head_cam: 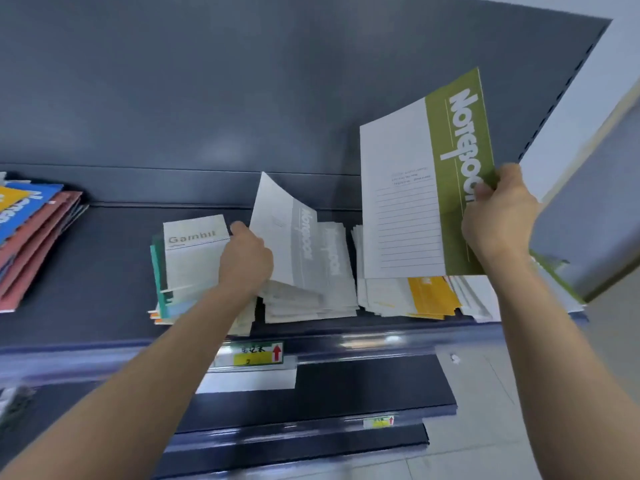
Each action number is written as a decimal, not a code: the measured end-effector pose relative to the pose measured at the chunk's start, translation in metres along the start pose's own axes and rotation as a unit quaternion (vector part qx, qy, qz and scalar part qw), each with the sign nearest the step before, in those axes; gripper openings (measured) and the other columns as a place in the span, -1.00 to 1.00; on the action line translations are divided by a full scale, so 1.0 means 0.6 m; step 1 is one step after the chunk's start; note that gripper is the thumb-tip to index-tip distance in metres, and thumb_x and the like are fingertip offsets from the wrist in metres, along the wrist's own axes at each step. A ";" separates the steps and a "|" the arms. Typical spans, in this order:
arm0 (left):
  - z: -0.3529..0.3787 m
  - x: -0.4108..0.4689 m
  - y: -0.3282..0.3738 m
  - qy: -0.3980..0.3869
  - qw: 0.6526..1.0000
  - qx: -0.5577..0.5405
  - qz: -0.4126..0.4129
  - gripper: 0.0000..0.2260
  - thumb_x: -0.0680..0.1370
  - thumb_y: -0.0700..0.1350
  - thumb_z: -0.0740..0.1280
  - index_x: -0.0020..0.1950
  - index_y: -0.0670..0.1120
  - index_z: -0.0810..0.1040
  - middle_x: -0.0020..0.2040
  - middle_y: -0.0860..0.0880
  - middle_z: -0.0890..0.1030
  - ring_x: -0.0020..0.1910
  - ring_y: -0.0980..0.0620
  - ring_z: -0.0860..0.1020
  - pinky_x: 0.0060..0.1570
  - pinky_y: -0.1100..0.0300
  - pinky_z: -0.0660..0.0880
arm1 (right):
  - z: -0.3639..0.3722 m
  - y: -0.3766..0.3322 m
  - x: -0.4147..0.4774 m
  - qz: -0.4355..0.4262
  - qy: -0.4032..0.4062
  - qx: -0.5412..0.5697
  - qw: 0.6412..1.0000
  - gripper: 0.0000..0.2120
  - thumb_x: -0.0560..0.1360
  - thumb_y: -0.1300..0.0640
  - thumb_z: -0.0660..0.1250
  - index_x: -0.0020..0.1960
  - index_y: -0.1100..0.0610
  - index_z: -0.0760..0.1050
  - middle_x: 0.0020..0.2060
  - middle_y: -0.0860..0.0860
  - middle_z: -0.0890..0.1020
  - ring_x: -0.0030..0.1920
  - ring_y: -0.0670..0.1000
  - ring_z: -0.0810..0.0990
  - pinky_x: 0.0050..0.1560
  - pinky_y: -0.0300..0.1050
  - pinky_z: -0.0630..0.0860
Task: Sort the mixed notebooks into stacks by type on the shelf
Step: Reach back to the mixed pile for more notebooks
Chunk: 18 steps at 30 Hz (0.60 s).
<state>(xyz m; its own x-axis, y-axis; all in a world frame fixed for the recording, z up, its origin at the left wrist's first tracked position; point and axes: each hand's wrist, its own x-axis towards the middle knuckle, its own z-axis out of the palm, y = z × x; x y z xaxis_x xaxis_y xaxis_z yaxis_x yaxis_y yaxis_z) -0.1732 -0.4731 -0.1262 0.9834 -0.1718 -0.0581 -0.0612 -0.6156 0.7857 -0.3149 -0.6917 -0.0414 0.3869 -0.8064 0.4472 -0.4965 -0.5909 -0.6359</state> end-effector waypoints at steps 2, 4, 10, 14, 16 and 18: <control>0.039 -0.017 0.003 -0.010 0.996 0.086 0.011 -0.78 0.59 -0.31 0.10 0.22 -0.26 0.36 0.01 -0.17 0.52 0.05 -0.19 0.51 -0.13 0.13 0.29 | -0.012 0.035 0.025 -0.016 -0.017 -0.002 1.000 -0.80 0.58 0.26 0.07 0.18 0.24 0.34 -0.10 0.15 0.51 -0.15 0.11 0.35 -0.19 -0.08 0.28; 0.061 -0.031 0.011 -0.024 0.973 0.231 0.006 -0.75 0.58 -0.29 0.11 0.19 -0.15 0.47 0.02 -0.05 0.53 0.06 -0.08 0.48 -0.03 0.16 0.31 | -0.021 0.066 0.047 -0.026 -0.038 -0.008 0.999 -0.79 0.58 0.26 0.07 0.19 0.23 0.34 -0.11 0.12 0.49 -0.15 0.10 0.35 -0.20 -0.10 0.23; 0.104 -0.059 0.016 0.038 0.954 0.296 -0.015 -0.75 0.57 -0.22 0.21 0.20 -0.33 0.41 0.11 -0.26 0.54 0.08 -0.21 0.54 -0.06 0.05 0.48 | -0.040 0.140 0.089 -0.022 -0.074 0.004 0.997 -0.79 0.59 0.23 0.06 0.20 0.22 0.33 -0.14 0.10 0.46 -0.14 0.13 0.39 -0.17 -0.05 0.32; 0.115 -0.076 0.060 0.068 0.894 0.443 0.000 -0.67 0.51 -0.19 0.23 0.24 -0.28 0.36 0.22 -0.24 0.36 0.16 -0.22 0.41 0.10 -0.01 0.40 | -0.055 0.185 0.108 -0.008 -0.075 0.008 0.997 -0.81 0.59 0.23 0.07 0.17 0.22 0.34 -0.14 0.12 0.48 -0.16 0.13 0.40 -0.20 -0.07 0.31; 0.129 -0.080 0.090 0.076 0.889 0.450 0.033 -0.68 0.51 -0.18 0.25 0.23 -0.26 0.38 0.20 -0.22 0.35 0.14 -0.22 0.40 0.08 -0.01 0.37 | -0.065 0.210 0.117 0.003 -0.070 -0.002 0.998 -0.81 0.59 0.23 0.07 0.17 0.23 0.33 -0.15 0.11 0.47 -0.17 0.12 0.38 -0.21 -0.07 0.29; 0.153 -0.087 0.130 0.086 0.899 0.421 0.086 -0.71 0.52 -0.18 0.27 0.20 -0.26 0.40 0.18 -0.22 0.38 0.12 -0.22 0.41 0.02 0.01 0.35 | -0.076 0.237 0.127 0.012 -0.066 -0.012 0.998 -0.80 0.60 0.23 0.06 0.18 0.25 0.33 -0.13 0.14 0.49 -0.16 0.12 0.38 -0.21 -0.06 0.30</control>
<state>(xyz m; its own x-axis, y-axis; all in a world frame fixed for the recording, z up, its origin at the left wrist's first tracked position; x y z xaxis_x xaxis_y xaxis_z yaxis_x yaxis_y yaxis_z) -0.2447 -0.5827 -0.1183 0.9544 -0.2434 0.1728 -0.2512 -0.9676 0.0242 -0.3917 -0.8383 -0.0689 0.4724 -0.8110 0.3452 -0.5249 -0.5735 -0.6289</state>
